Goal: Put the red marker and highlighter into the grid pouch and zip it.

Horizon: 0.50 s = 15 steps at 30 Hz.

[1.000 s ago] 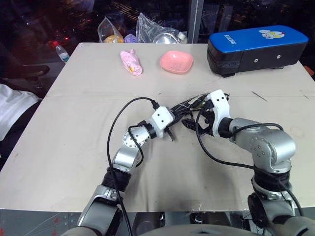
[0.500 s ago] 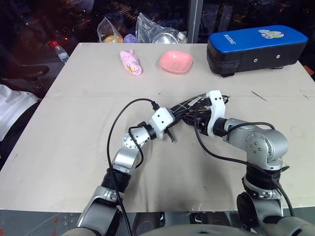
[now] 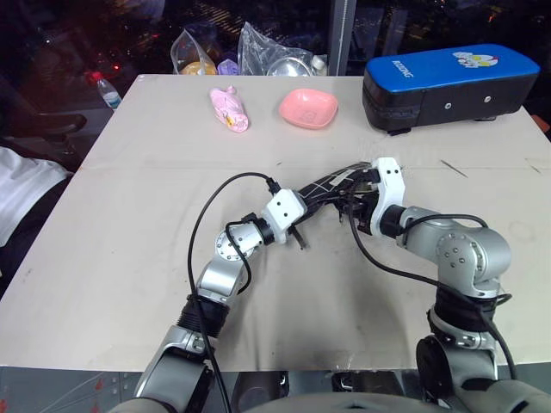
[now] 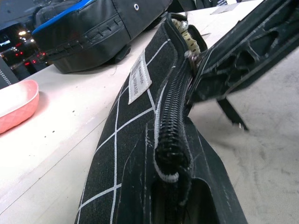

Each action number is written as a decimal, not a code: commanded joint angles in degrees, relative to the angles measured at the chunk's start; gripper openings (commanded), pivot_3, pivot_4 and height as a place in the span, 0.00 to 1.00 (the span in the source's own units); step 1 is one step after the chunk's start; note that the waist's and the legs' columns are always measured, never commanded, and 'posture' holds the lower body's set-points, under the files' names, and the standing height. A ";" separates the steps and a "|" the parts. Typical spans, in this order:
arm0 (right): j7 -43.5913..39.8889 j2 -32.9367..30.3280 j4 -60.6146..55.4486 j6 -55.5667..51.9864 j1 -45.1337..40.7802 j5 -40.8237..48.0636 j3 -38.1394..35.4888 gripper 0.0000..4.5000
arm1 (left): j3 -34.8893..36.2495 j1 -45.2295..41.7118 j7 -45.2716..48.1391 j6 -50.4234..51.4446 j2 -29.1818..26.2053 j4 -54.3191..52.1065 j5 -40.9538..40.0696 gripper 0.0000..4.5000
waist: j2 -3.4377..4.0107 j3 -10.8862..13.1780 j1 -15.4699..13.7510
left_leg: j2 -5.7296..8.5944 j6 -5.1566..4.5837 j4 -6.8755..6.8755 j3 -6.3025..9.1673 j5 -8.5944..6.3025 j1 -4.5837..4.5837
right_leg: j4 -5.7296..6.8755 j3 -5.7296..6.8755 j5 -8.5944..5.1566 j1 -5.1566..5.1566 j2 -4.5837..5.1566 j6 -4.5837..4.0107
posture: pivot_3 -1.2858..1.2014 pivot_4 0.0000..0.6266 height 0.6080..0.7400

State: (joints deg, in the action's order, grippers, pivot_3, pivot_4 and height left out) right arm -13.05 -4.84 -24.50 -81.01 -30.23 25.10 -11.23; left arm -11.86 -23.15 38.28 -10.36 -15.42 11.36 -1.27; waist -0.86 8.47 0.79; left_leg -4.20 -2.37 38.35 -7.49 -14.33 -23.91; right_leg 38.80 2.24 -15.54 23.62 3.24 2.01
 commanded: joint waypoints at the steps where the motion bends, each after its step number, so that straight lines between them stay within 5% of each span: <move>1: 0.55 -2.31 -0.74 0.10 -0.80 0.32 -4.22 0.00 | 0.77 0.56 -0.84 -0.97 -0.42 -2.05 0.03 0.00 | 0.00 0.00 0.00 | 0.00 0.00 0.00 0.00 0.00 0.00 | 0.00 0.00 0.00 0.00 0.00 0.00 | 0.52 0.24 1.00; 15: 0.98 -15.13 8.73 7.84 -2.14 -1.38 -10.41 0.00 | 0.85 0.84 -1.28 -1.35 -0.34 -1.73 -0.20 0.00 | 0.01 0.01 -0.10 | 0.00 -0.18 -0.04 -0.02 -0.11 0.00 | -0.03 -0.01 0.00 0.01 0.00 0.00 | 0.52 0.24 1.00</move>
State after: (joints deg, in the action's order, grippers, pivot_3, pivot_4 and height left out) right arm -13.62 -18.25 -15.41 -75.70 -31.55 25.44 -18.09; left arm -13.00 -22.35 37.97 -10.59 -14.98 11.35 -1.20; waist -0.86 8.47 0.68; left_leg -4.20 -2.56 38.31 -7.50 -14.44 -23.91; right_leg 38.76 2.23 -15.54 23.63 3.25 2.02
